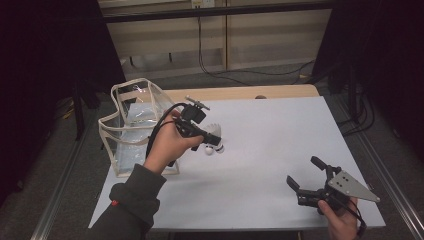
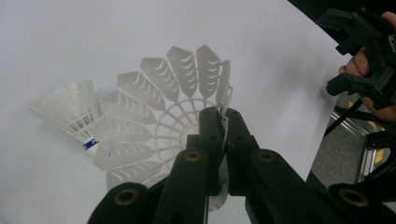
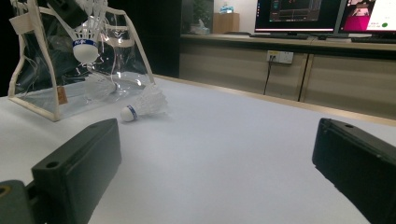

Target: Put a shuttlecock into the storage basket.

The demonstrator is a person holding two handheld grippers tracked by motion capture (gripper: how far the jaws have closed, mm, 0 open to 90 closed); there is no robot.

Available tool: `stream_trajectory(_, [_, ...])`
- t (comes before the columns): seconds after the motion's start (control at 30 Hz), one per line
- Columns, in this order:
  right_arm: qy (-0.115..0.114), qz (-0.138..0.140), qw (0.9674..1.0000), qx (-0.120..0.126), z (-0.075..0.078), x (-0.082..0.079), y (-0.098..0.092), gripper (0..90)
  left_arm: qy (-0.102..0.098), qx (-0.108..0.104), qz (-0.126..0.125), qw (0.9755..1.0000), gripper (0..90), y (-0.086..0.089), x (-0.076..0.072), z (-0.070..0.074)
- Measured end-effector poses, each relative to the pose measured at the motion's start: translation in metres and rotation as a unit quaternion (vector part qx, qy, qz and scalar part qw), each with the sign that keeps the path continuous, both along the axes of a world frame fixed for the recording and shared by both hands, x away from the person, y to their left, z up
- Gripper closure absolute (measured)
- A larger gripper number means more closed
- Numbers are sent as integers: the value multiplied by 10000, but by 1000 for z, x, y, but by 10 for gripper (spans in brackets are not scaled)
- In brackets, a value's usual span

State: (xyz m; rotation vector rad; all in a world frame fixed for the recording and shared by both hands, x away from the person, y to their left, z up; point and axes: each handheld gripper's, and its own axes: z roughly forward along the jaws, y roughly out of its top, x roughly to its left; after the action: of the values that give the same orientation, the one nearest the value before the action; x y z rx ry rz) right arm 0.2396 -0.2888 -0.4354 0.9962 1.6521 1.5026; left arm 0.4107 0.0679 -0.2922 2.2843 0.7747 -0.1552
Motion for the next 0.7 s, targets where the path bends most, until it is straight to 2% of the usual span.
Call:
stream_trajectory(0.27, [21, -30, 10000, 10, -1, 0, -1, 13, -22, -26, 69, 10000, 884, 1, 2, 5])
stream_trajectory(0.37, [19, -21, 10000, 39, -1, 0, -1, 13, -30, 26, -44, 10000, 883, 1, 2, 7])
stream_trajectory(0.43, [22, -21, 10000, -4, -1, 0, 0, 13, -20, 34, 31, 10000, 883, 0, 2, 7])
stream_trajectory(0.5, [23, -13, 10000, 19, -1, 0, 0, 13, -22, 65, -9, 10000, 883, 2, 4, 9])
stream_trajectory(0.53, [17, -7, 10000, 27, 0, 0, 0, 13, 0, -8, 86, 10000, 883, 1, 3, 9])
stream_trajectory(0.6, [17, -14, 10000, 44, 0, 0, 0, 13, -33, 66, 15, 10000, 883, 3, 4, 11])
stream_trajectory(0.7, [27, -8, 10000, 26, -1, 0, 0, 13, -41, 55, 51, 10000, 884, 5, 5, 14])
